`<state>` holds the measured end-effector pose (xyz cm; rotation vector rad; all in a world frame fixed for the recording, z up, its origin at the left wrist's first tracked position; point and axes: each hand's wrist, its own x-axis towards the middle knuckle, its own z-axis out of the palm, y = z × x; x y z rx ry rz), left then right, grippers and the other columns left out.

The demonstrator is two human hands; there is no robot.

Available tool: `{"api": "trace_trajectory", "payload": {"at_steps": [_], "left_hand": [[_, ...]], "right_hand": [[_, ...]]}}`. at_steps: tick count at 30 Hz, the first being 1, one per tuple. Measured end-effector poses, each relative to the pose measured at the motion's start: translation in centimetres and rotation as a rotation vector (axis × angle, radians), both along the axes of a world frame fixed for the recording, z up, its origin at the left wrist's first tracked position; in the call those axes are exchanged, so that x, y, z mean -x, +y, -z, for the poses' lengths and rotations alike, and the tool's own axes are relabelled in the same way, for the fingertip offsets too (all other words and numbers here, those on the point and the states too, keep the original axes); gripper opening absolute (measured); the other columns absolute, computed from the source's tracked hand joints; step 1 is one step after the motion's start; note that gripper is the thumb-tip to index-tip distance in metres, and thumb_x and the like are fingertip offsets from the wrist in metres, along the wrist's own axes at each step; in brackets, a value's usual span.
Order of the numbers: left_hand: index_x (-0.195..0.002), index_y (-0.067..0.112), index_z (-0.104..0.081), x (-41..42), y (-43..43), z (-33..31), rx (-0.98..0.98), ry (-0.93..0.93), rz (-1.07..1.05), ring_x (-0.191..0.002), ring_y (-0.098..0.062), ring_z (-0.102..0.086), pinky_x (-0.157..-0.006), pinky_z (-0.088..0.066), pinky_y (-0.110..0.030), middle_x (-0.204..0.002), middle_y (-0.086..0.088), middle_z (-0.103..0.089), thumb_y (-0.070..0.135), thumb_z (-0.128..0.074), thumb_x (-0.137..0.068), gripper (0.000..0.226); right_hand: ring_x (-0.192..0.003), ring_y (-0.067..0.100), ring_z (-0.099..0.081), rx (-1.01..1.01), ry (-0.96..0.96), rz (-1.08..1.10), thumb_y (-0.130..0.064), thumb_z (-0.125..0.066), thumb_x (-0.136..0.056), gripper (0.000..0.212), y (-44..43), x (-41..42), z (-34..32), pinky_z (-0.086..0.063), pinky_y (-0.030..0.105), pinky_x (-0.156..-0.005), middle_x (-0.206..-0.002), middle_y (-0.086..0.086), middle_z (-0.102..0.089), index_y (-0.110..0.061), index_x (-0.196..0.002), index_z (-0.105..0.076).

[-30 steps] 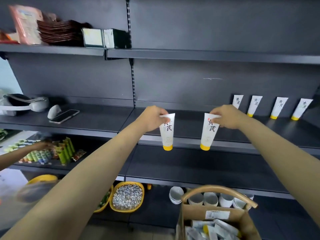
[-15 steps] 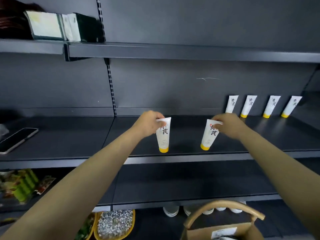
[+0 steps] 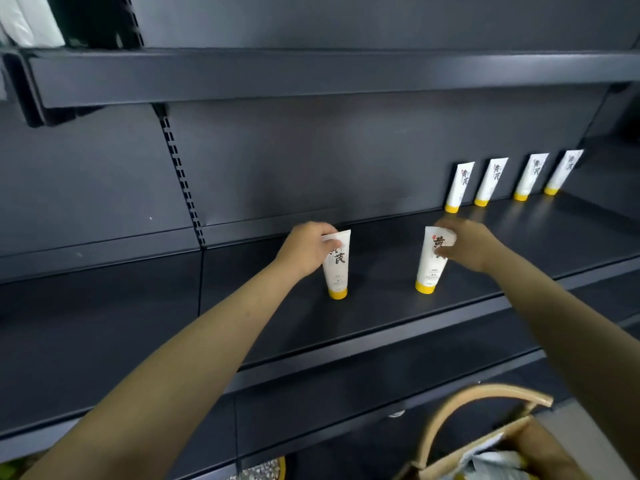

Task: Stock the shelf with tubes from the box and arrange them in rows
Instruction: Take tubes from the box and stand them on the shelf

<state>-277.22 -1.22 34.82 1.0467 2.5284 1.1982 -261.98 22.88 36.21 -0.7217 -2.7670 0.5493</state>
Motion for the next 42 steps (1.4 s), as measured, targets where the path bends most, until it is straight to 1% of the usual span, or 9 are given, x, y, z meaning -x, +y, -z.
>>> {"api": "trace_trajectory", "payload": {"at_steps": [6, 11, 18, 20, 23, 31, 34, 39, 42], "left_hand": [[-0.097, 0.018, -0.068, 1.3, 2.5, 0.1, -0.003, 0.014, 0.022, -0.085, -0.02, -0.062, -0.081, -0.054, -0.043, -0.094, 0.0, -0.068, 0.025, -0.06, -0.088, 0.014], [-0.105, 0.017, -0.066, 1.6, 6.5, -0.4, 0.046, 0.027, 0.035, -0.078, -0.016, -0.057, -0.073, -0.047, -0.032, -0.095, 0.0, -0.065, 0.023, -0.058, -0.09, 0.018], [-0.089, 0.018, -0.066, 3.3, 14.3, -0.3, 0.06, 0.048, -0.024, -0.074, -0.018, -0.056, -0.061, -0.039, -0.027, -0.082, 0.002, -0.064, 0.025, -0.055, -0.085, 0.013], [-0.083, 0.017, -0.063, 4.0, 16.7, -0.1, 0.05, 0.057, -0.041, -0.074, -0.02, -0.057, -0.062, -0.041, -0.029, -0.079, 0.0, -0.064, 0.032, -0.052, -0.08, 0.019], [-0.09, 0.012, -0.066, 4.8, 19.4, 0.4, 0.018, 0.093, -0.062, -0.079, -0.021, -0.06, -0.067, -0.043, -0.031, -0.084, -0.004, -0.068, 0.028, -0.056, -0.085, 0.019], [-0.107, 0.014, -0.064, 5.8, 22.5, 1.7, -0.033, 0.176, -0.119, -0.066, 0.002, -0.051, -0.06, -0.038, -0.012, -0.084, 0.007, -0.061, 0.026, -0.06, -0.091, 0.021], [-0.107, 0.012, -0.064, 6.0, 22.9, 1.6, -0.027, 0.193, -0.114, -0.069, -0.002, -0.053, -0.06, -0.04, -0.015, -0.087, 0.005, -0.064, 0.026, -0.06, -0.091, 0.022], [-0.104, 0.01, -0.064, 5.8, 23.9, 1.7, -0.037, 0.172, -0.088, -0.079, -0.014, -0.063, -0.069, -0.05, -0.034, -0.096, -0.006, -0.071, 0.025, -0.06, -0.091, 0.02], [-0.1, 0.011, -0.065, 5.6, 24.9, 1.6, -0.039, 0.176, -0.07, -0.078, -0.012, -0.061, -0.067, -0.047, -0.031, -0.092, -0.003, -0.07, 0.025, -0.06, -0.09, 0.017]], "right_hand": [[-0.102, 0.032, -0.055, -0.087, 0.008, -0.011, -0.006, -0.06, -0.087, 0.038, 1.6, 1.1, 0.8, -0.048, 0.039, -0.084, -0.116, 0.014, -0.061, -0.012, -0.124, -0.054], [-0.115, 0.034, -0.048, -0.114, 0.036, 0.002, -0.006, -0.059, -0.087, 0.044, 5.8, 3.6, 1.3, -0.041, 0.036, -0.091, -0.126, 0.016, -0.049, -0.012, -0.13, -0.052], [-0.1, 0.035, -0.054, -0.144, 0.023, -0.062, -0.006, -0.058, -0.087, 0.042, 14.8, 8.9, 1.2, -0.041, 0.031, -0.078, -0.115, 0.019, -0.052, -0.013, -0.128, -0.053], [-0.099, 0.034, -0.055, -0.134, 0.048, -0.103, -0.003, -0.058, -0.086, 0.04, 17.6, 10.7, 1.1, -0.04, 0.03, -0.078, -0.112, 0.02, -0.053, -0.011, -0.125, -0.054], [-0.099, 0.036, -0.056, -0.145, 0.06, -0.163, -0.002, -0.059, -0.084, 0.042, 20.9, 13.7, 1.3, -0.041, 0.031, -0.078, -0.111, 0.022, -0.053, -0.011, -0.125, -0.055], [-0.119, 0.04, -0.048, -0.149, 0.054, -0.215, -0.002, -0.059, -0.086, 0.052, 24.9, 19.5, 1.5, -0.038, 0.034, -0.095, -0.134, 0.023, -0.043, -0.005, -0.135, -0.045], [-0.117, 0.038, -0.049, -0.14, 0.121, -0.244, -0.001, -0.06, -0.085, 0.05, 25.4, 20.3, 1.6, -0.039, 0.032, -0.092, -0.136, 0.02, -0.043, -0.004, -0.133, -0.045], [-0.102, 0.04, -0.056, -0.135, 0.225, -0.253, -0.003, -0.067, -0.079, 0.044, 26.0, 20.5, 2.2, -0.042, 0.035, -0.086, -0.127, 0.021, -0.046, -0.002, -0.119, -0.048], [-0.094, 0.036, -0.057, -0.092, 0.292, -0.251, -0.005, -0.072, -0.075, 0.053, 26.5, 20.0, 2.1, -0.044, 0.036, -0.089, -0.128, 0.019, -0.043, -0.006, -0.123, -0.048]]}}
